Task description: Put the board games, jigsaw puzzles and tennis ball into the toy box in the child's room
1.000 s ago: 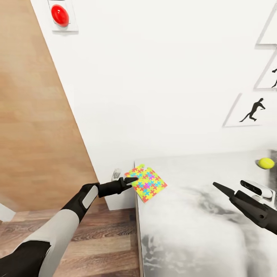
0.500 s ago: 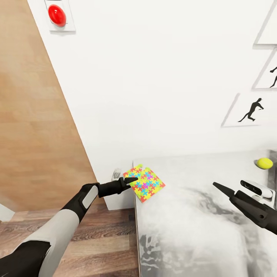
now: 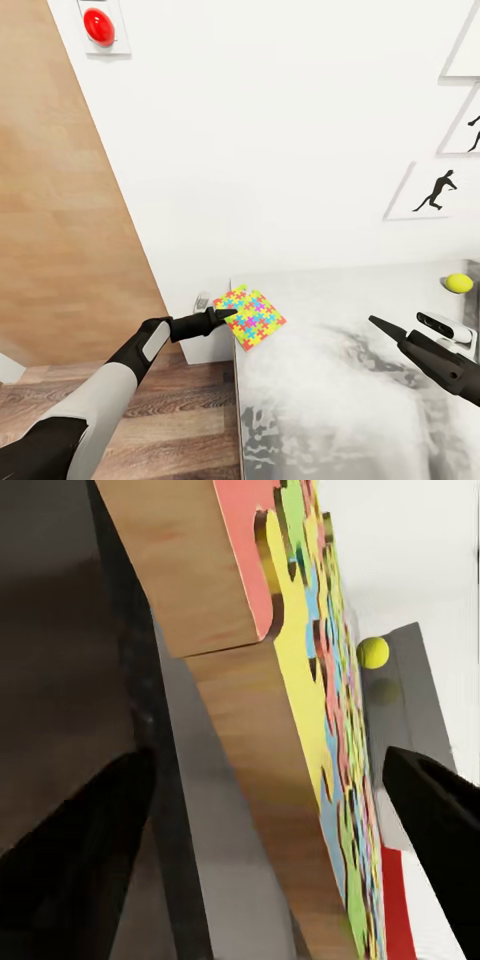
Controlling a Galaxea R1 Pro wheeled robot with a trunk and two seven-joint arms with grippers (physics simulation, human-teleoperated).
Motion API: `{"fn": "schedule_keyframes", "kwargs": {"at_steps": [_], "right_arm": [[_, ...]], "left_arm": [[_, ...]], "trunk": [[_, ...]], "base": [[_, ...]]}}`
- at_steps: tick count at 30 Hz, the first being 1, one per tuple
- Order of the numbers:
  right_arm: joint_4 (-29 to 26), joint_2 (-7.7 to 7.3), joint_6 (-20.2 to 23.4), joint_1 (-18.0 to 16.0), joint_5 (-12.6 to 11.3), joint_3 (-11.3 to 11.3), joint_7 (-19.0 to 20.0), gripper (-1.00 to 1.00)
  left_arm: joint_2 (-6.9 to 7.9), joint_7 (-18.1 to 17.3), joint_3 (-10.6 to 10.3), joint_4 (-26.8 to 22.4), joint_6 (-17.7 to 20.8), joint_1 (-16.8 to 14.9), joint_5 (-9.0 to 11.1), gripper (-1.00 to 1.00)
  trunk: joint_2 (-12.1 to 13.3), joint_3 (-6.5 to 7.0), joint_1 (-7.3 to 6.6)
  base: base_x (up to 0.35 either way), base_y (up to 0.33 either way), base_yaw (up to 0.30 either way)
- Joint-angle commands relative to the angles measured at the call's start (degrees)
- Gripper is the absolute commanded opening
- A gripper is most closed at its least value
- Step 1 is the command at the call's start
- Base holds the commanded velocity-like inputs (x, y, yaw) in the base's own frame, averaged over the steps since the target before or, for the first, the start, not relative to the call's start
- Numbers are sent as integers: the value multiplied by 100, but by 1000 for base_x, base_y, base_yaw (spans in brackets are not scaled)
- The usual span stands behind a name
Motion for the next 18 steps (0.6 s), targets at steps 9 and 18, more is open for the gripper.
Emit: {"fn": "schedule_keyframes", "kwargs": {"at_steps": [9, 18], "right_arm": [[0, -1, 60, -3, -6, 3, 13, 100], [0, -1, 60, -3, -6, 6, 9, 100]], "left_arm": [[25, 1, -9, -1, -3, -2, -23, -100], [55, -2, -8, -6, 2, -2, -23, -100]], "trunk": [[-2, -5, 0], [-2, -5, 0]], "base": [[0, 0, 0], [0, 0, 0]]}}
